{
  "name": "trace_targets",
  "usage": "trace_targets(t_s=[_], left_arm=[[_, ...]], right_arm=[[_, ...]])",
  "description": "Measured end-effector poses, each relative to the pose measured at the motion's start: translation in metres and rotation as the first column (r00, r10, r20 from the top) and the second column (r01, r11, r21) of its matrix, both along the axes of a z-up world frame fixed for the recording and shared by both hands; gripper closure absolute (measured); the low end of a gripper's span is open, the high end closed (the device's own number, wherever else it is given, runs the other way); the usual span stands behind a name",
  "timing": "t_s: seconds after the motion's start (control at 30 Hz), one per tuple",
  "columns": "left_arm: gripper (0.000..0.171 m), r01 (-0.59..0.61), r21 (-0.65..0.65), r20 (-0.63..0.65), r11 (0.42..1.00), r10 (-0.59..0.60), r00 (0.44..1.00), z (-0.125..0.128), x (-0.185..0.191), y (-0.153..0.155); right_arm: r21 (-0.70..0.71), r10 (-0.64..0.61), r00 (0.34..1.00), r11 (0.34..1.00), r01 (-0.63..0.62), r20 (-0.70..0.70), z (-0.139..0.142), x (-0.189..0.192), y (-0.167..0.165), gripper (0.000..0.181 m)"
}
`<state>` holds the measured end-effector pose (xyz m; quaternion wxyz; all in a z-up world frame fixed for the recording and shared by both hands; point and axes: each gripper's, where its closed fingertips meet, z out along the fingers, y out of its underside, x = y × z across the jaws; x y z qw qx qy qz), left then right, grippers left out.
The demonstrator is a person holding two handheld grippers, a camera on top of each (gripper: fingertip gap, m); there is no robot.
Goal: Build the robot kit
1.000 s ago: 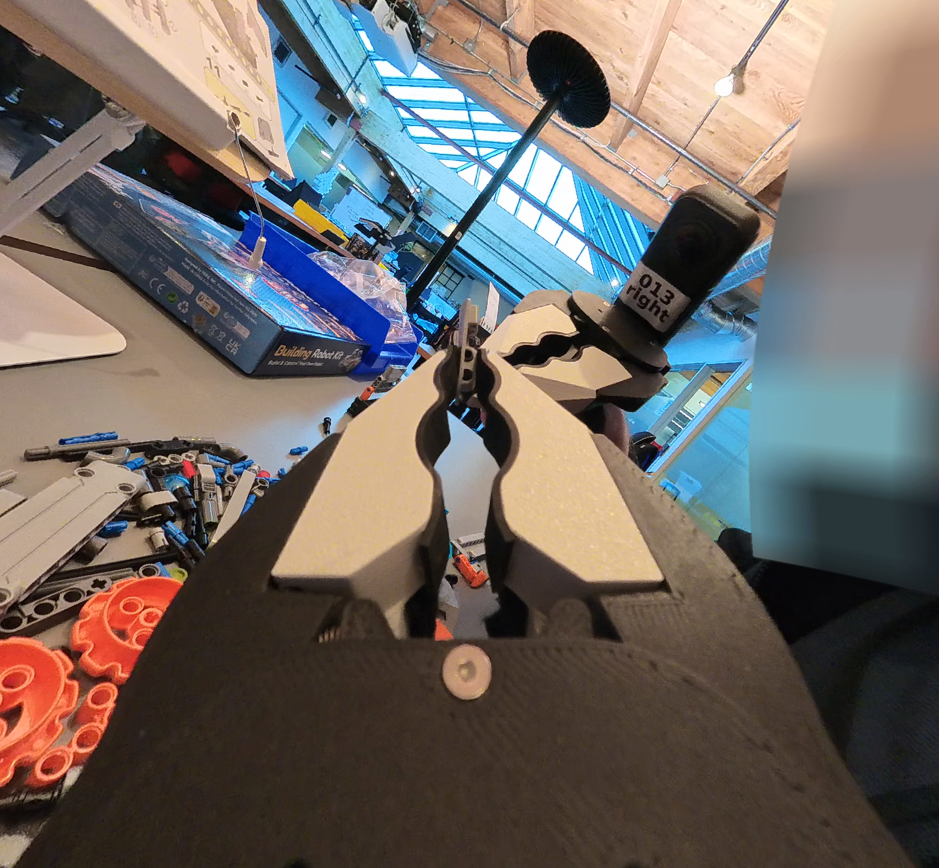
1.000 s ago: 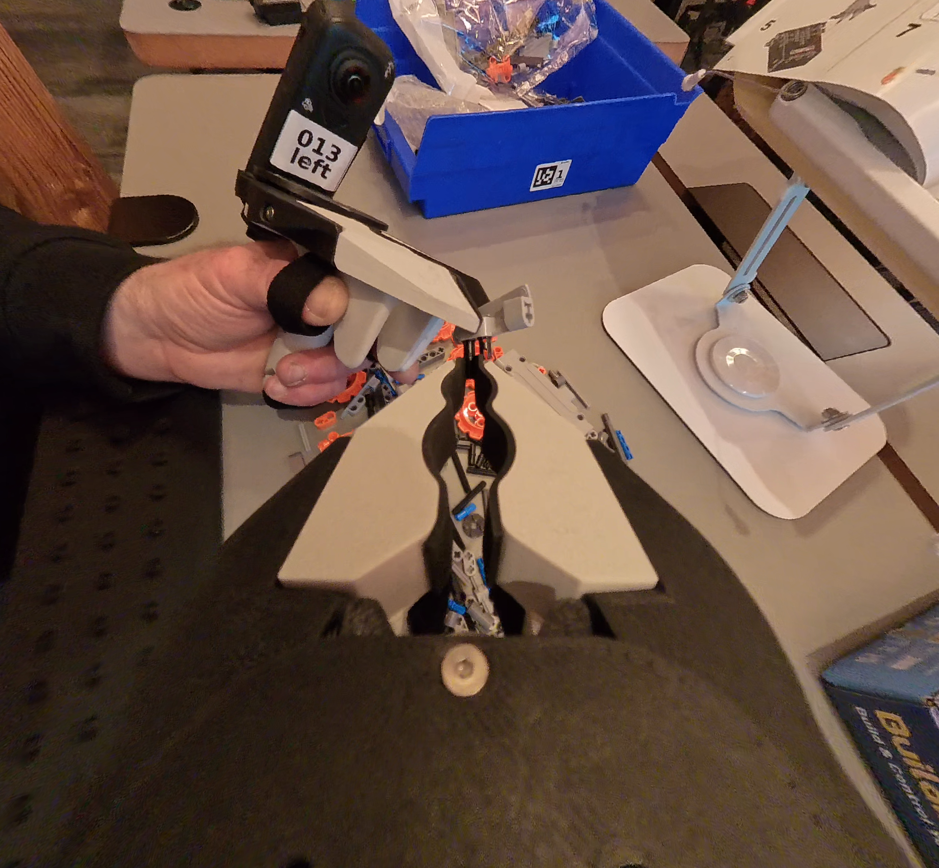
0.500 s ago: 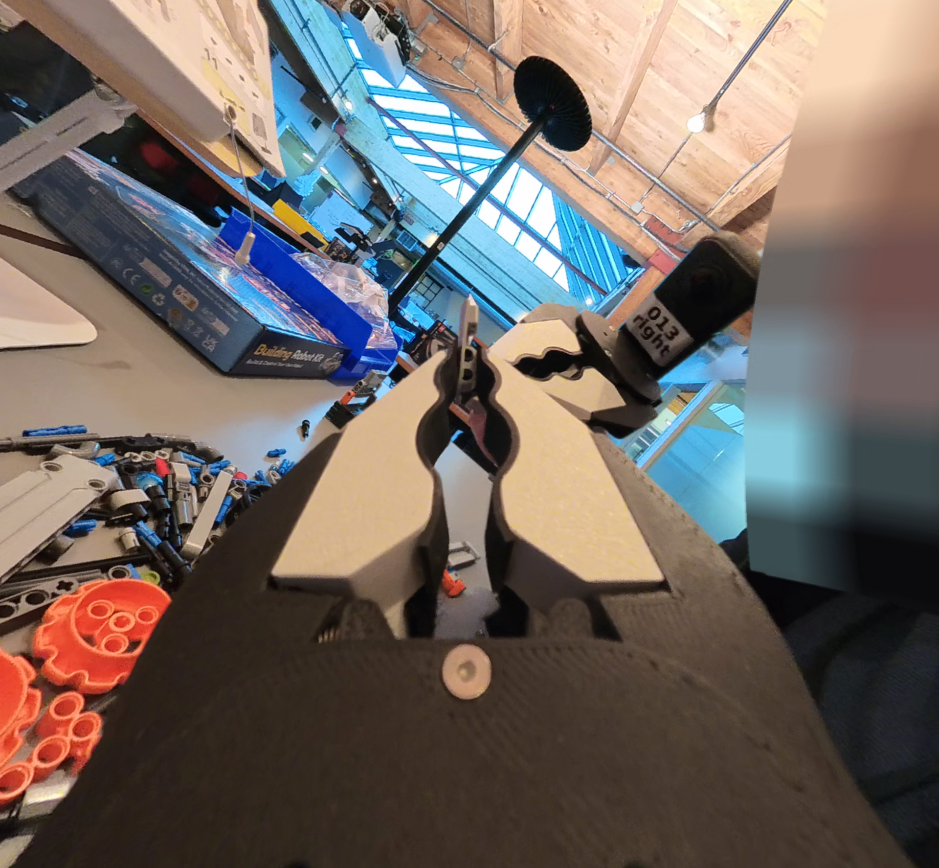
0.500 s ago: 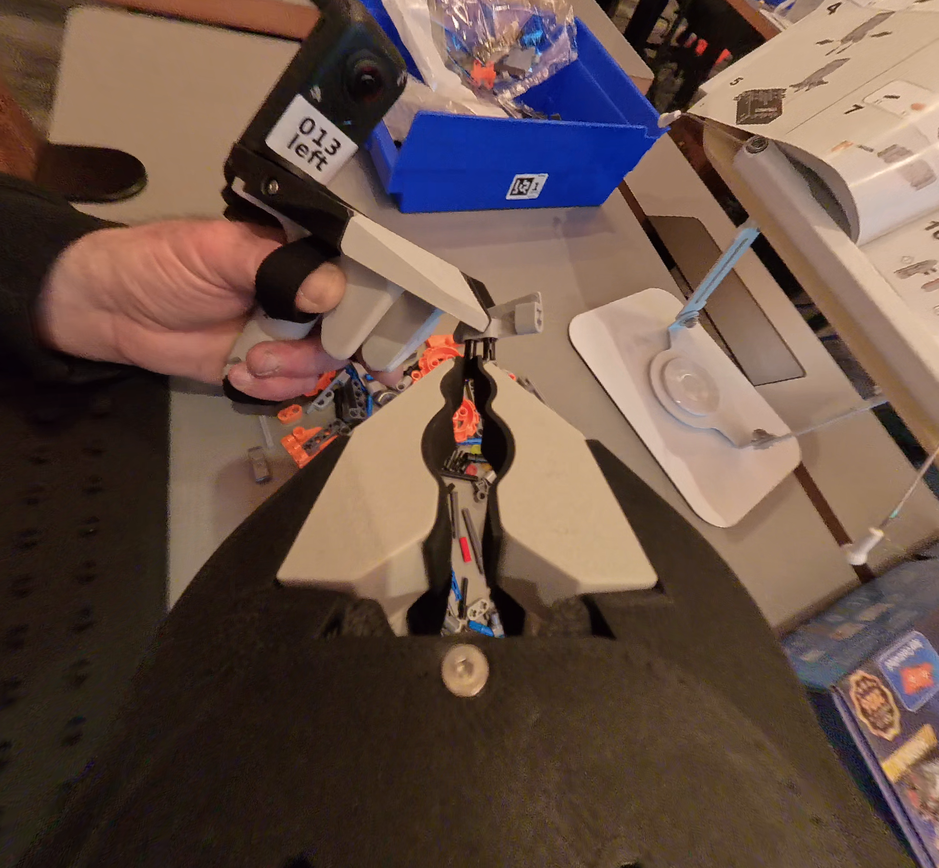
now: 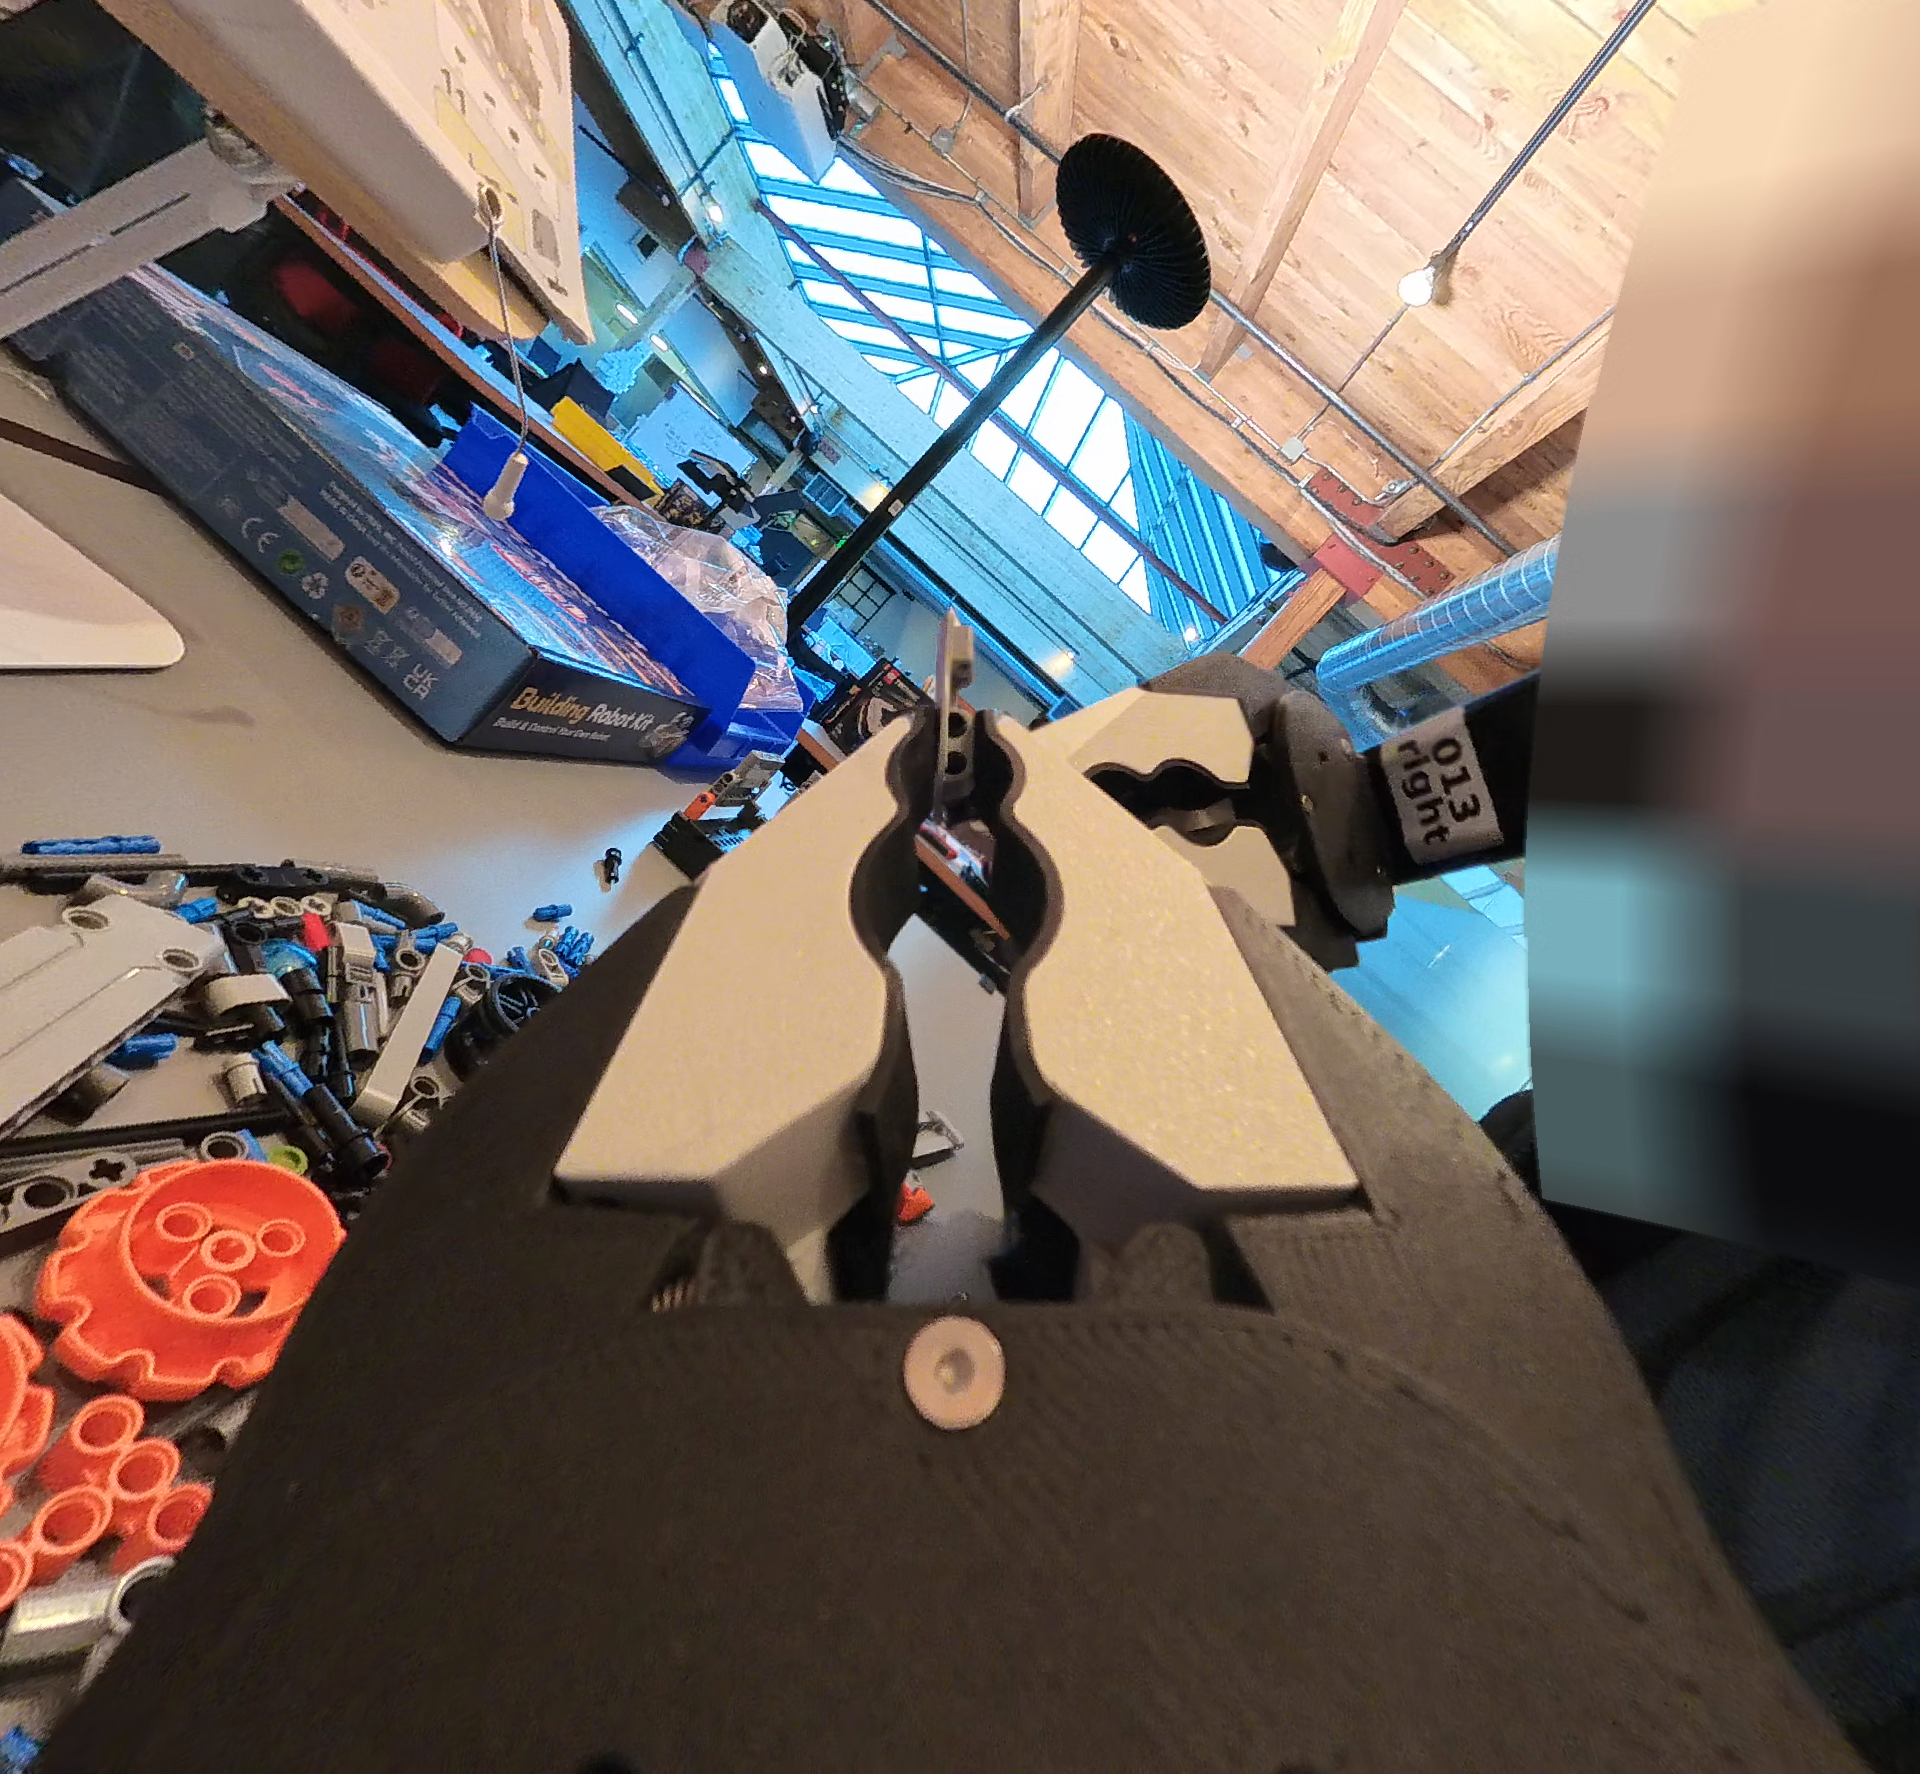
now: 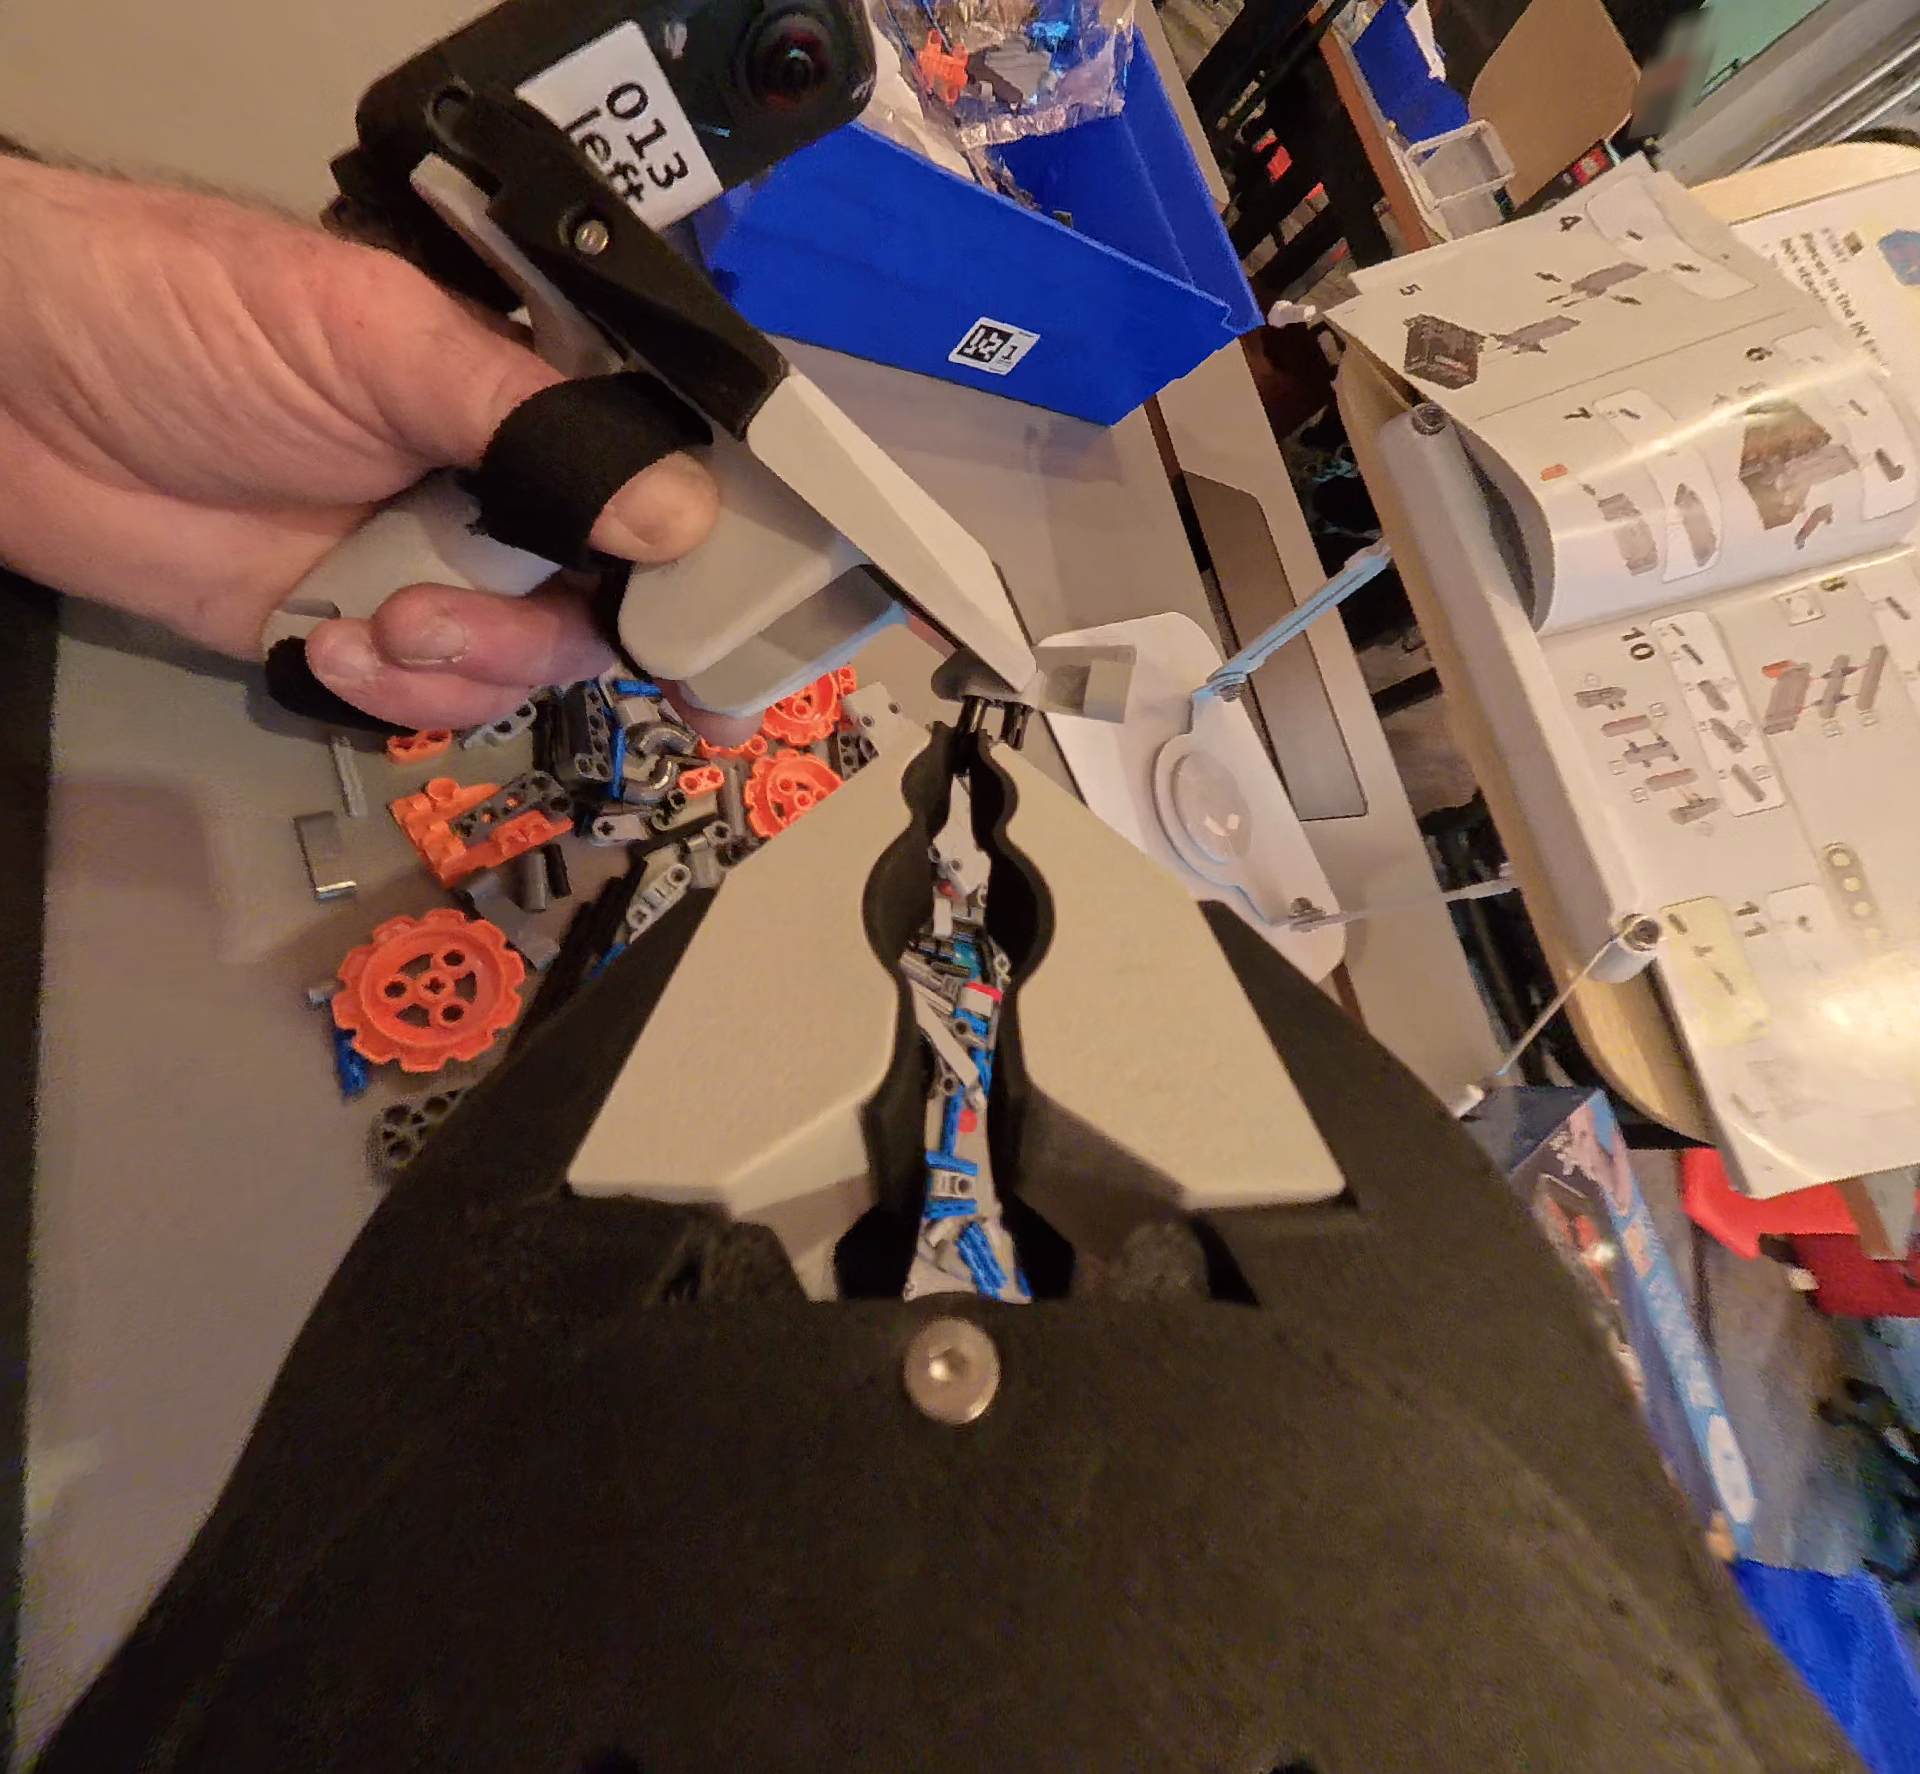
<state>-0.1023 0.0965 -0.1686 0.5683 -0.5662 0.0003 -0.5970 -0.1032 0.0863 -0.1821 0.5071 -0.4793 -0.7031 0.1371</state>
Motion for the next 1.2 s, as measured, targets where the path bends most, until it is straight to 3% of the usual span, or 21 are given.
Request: trace_targets(t_s=[0.53, 0.77, 1.0, 1.1, 1.2], left_arm=[[0.166, 0.008, -0.016, 0.000, 1.000, -0.008, 1.000, -0.003, 0.002, 0.001], [0.167, -0.011, 0.011, -0.044, 1.000, 0.011, 0.999, 0.000, 0.005, -0.001], [0.167, 0.005, 0.012, -0.059, 1.000, -0.004, 0.998, 0.000, 0.008, -0.001], [0.167, 0.019, -0.001, -0.048, 1.000, -0.019, 0.999, -0.002, 0.009, -0.001], [0.167, 0.038, -0.013, -0.025, 0.999, -0.039, 0.999, -0.002, 0.010, -0.001]], right_arm=[[0.191, -0.022, 0.998, 0.982, 0.009, 0.064, -0.004, 0.001, 0.001, 0.181], [-0.203, 0.030, 0.998, 0.978, -0.042, -0.059, 0.002, 0.002, -0.003, 0.181], [-0.358, 0.089, 0.988, 0.925, -0.129, -0.126, 0.006, 0.006, -0.004, 0.181], [-0.303, 0.101, 0.989, 0.944, -0.128, -0.103, 0.004, 0.007, -0.004, 0.181], [-0.336, 0.110, 0.987, 0.931, -0.143, -0.114, 0.002, 0.008, -0.003, 0.181]])
